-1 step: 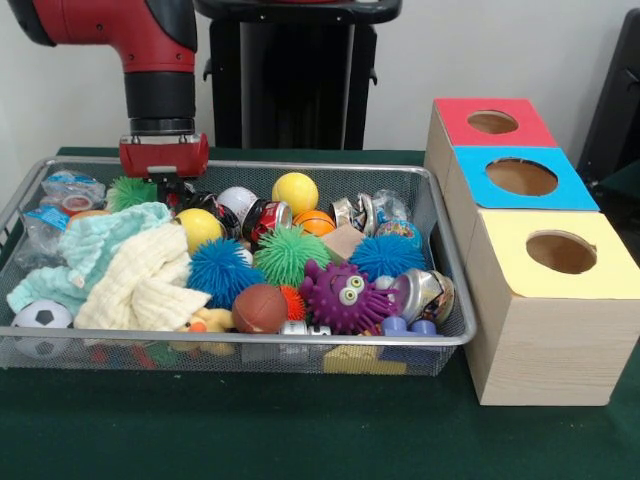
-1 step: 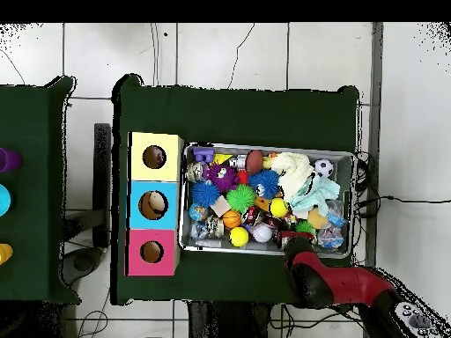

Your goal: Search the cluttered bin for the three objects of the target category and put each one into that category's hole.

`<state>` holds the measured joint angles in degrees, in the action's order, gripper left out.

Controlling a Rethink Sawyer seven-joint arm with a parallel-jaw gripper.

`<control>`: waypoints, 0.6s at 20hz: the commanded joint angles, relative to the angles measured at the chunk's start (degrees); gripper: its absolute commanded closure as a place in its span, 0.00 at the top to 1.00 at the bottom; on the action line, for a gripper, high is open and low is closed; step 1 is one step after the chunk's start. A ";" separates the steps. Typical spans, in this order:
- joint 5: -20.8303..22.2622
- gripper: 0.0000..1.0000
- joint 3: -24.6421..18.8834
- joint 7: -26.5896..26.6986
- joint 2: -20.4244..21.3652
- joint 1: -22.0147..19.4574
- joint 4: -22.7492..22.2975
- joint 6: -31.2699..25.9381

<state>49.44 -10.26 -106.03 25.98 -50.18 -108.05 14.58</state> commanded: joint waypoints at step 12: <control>-6.95 0.00 2.86 -8.24 -1.97 5.46 4.12 7.95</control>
<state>47.43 -7.54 -106.03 25.25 -48.23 -108.03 17.72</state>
